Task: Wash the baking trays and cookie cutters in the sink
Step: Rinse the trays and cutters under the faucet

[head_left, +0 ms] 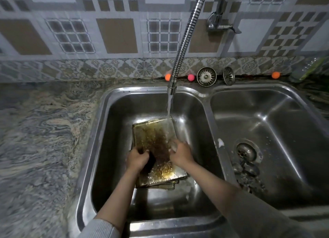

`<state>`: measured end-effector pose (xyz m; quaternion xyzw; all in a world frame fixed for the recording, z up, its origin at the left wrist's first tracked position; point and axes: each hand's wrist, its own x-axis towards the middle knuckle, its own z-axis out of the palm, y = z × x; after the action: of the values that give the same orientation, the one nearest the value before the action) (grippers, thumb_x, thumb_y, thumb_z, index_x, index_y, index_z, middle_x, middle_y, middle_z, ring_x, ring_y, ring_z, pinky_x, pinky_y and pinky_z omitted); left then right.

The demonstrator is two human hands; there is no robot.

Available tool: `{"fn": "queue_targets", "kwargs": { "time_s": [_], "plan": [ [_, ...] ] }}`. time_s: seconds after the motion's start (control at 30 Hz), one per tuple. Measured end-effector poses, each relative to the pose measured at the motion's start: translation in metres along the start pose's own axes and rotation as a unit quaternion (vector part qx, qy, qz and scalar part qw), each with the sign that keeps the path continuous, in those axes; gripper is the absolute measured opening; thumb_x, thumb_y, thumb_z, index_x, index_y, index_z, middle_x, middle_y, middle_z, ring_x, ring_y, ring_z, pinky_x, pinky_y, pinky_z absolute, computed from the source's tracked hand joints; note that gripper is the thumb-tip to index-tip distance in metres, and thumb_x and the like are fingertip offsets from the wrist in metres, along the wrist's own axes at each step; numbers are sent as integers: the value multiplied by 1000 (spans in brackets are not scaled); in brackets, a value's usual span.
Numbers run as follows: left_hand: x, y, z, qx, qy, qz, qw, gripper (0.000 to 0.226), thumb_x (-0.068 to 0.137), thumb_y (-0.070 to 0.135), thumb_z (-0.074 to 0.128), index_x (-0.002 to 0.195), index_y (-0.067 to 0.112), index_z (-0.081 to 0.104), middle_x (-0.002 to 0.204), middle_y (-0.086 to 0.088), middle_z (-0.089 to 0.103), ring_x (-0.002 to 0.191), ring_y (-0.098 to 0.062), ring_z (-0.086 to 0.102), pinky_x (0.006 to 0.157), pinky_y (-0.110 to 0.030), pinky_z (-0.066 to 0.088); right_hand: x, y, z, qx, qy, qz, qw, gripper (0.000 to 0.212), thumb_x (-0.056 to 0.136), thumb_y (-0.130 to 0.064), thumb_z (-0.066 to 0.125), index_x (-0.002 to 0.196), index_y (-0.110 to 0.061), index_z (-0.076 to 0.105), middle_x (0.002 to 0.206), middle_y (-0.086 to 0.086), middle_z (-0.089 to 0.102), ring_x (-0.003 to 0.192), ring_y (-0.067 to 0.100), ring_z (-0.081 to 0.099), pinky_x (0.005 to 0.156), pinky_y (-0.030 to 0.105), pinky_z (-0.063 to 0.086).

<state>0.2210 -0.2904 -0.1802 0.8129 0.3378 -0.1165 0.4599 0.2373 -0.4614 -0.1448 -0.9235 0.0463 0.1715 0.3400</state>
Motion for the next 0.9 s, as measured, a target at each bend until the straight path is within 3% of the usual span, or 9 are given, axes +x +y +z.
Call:
{"fn": "queue_targets", "kwargs": {
  "time_s": [0.13, 0.37, 0.63, 0.8, 0.9],
  "plan": [
    [-3, 0, 0, 1, 11, 1, 1000, 44, 82, 32, 69, 123, 18, 60, 124, -6, 62, 114, -27, 57, 99, -33, 45, -9, -8, 9, 0, 58, 12, 998, 36, 90, -21, 55, 125, -23, 51, 129, 7, 36, 119, 28, 44, 96, 31, 41],
    [-13, 2, -6, -11, -8, 13, 1000, 53, 81, 30, 69, 131, 19, 53, 134, -6, 54, 121, -26, 51, 104, -37, 43, -22, -22, 7, 22, 118, -17, 993, 40, 93, -22, 51, 132, -23, 47, 126, 1, 36, 95, 19, 56, 70, 20, 39],
    [-26, 9, -19, -113, -42, 10, 993, 47, 90, 12, 61, 134, 14, 46, 126, -10, 56, 113, -26, 56, 96, -34, 48, -33, -32, -16, 35, 110, -77, 990, 42, 92, -22, 55, 132, -28, 46, 127, -2, 37, 87, 12, 52, 71, 19, 41],
    [-33, 15, -20, -140, -48, 61, 987, 44, 89, 9, 62, 125, 30, 49, 131, 0, 49, 119, -22, 50, 103, -35, 42, -33, -36, -44, 89, 124, -32, 988, 42, 91, -24, 59, 131, -26, 47, 132, -2, 39, 107, 20, 56, 79, 20, 38],
    [-40, 25, -19, -135, -58, 62, 987, 48, 90, 17, 63, 134, 27, 47, 140, -1, 45, 126, -25, 47, 105, -39, 42, -32, -36, -56, 69, 111, -28, 991, 44, 90, -27, 60, 132, -26, 46, 135, -2, 37, 110, 22, 56, 82, 24, 42]
  ]
}}
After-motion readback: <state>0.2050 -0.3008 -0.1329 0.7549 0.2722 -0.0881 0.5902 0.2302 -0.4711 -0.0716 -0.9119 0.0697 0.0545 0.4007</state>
